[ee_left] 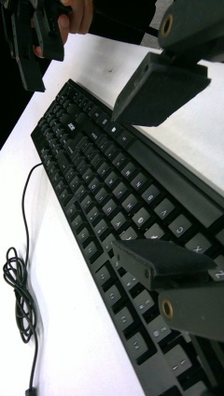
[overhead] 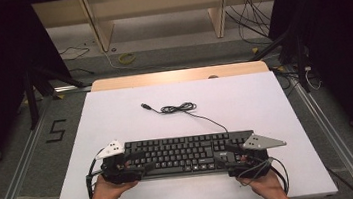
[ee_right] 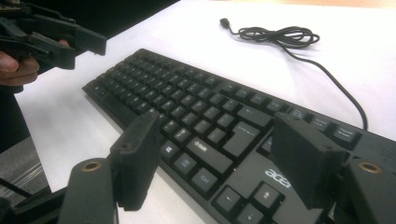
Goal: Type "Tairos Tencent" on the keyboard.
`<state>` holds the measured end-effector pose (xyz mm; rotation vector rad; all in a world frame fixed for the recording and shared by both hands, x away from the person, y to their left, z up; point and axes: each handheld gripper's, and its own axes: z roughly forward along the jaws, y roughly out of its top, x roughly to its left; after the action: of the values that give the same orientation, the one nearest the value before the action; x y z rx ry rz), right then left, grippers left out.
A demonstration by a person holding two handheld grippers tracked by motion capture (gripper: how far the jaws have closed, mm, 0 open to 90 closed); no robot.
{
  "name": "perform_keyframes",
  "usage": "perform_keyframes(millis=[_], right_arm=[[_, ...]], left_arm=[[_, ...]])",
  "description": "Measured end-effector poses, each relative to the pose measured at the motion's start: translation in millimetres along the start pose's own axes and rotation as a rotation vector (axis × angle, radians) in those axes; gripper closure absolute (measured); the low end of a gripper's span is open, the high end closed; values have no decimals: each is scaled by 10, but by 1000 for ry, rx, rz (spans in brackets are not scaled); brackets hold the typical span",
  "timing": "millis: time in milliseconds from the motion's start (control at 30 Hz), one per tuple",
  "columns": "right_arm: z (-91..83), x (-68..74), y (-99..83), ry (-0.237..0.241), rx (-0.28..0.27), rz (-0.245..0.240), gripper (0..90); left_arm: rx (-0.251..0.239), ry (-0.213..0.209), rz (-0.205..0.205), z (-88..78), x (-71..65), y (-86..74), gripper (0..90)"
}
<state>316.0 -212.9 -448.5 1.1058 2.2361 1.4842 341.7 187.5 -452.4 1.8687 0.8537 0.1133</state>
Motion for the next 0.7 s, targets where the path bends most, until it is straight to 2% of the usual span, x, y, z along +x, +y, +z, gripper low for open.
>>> perform_keyframes(millis=[400,700], right_arm=[[-111,-26,-98,-23,-12,-2,341],[-173,-40,-173,-35,-15,1,334]], left_arm=[[-25,-12,-3,-71,-67,-100,306],[-26,-12,0,-100,-89,-159,283]])
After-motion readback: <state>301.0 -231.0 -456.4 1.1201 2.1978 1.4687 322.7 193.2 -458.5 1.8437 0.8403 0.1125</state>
